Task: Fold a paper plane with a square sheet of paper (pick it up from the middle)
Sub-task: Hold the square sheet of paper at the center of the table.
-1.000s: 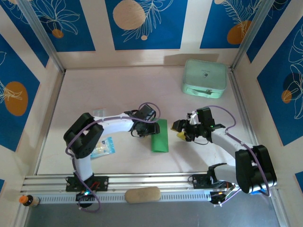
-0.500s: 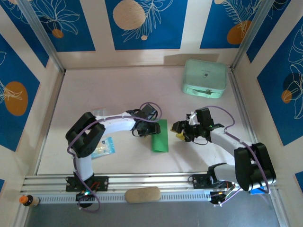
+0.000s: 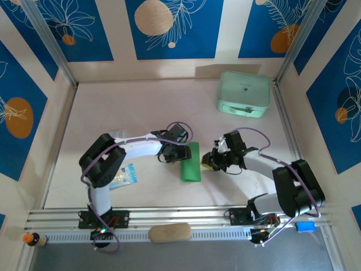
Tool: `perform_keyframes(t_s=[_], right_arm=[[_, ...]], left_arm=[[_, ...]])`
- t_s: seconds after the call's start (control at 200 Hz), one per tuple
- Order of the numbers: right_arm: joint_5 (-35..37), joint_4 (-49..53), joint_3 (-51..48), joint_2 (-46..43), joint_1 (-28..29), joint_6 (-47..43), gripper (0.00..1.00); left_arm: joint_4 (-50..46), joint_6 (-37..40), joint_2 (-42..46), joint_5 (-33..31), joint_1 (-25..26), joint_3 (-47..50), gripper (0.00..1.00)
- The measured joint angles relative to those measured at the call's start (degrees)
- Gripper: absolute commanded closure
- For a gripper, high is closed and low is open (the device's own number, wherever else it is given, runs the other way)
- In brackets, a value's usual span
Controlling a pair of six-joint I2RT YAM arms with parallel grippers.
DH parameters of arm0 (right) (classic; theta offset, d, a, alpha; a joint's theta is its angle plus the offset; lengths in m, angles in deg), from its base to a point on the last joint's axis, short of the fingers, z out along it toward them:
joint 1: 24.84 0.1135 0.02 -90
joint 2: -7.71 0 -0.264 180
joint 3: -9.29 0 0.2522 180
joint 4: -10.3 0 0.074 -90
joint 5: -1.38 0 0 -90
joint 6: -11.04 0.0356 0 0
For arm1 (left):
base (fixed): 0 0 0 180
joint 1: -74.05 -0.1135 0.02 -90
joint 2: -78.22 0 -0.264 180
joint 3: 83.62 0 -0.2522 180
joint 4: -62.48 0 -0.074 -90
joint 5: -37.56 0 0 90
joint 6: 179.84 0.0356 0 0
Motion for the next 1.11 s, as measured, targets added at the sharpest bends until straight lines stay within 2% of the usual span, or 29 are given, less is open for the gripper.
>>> perform_keyframes(t_s=[0.195, 0.295, 0.41, 0.775, 1.105], right_arm=[[4.13, -1.49, 2.16, 4.24, 4.17, -0.11, 0.89], [5.03, -2.71, 3.23, 6.75, 5.25, -0.24, 0.95], [5.44, -3.52, 4.42, 10.23, 5.99, -0.35, 0.95], [6.29, -1.14, 7.15, 13.11, 6.16, -6.08, 0.96], [2.86, 0.52, 9.44, 15.82, 4.55, -11.32, 0.96]], left_arm=[[-0.09, 0.02, 0.0, -0.02, 0.09, -0.04, 0.38], [-0.07, 0.02, 0.0, -0.07, 0.11, -0.04, 0.38], [-0.09, 0.02, 0.0, -0.07, 0.11, -0.07, 0.38], [2.78, -0.04, 2.45, -0.17, 0.61, 2.27, 0.33], [11.87, -1.38, 7.54, 1.55, 0.57, 10.27, 0.4]])
